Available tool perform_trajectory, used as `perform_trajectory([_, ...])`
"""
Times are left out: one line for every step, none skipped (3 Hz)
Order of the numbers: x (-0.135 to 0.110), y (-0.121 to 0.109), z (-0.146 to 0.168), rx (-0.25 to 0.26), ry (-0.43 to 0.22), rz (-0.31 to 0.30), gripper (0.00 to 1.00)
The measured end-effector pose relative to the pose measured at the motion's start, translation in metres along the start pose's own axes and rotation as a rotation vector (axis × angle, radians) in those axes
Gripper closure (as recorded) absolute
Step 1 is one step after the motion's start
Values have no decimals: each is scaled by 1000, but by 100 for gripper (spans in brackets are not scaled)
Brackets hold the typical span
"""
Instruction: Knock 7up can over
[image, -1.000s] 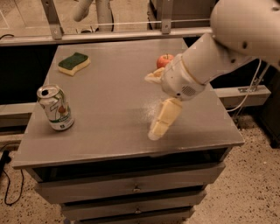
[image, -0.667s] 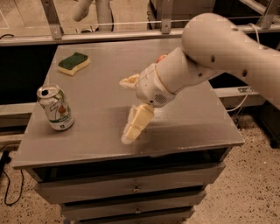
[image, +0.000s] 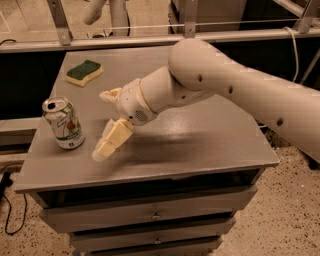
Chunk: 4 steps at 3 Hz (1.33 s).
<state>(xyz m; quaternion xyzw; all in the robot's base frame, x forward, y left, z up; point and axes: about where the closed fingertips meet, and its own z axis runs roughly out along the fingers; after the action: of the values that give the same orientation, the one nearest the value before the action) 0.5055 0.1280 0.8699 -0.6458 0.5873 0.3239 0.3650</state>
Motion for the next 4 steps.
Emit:
perform_trajectory([-30, -6, 41, -12, -120, 41, 0])
perform_trajectory([-52, -12, 64, -8, -182, 60, 0])
perform_trajectory([-65, -17, 84, -1, -219, 80, 18])
perform_trajectory([-67, -28, 88, 25, -237, 90, 41])
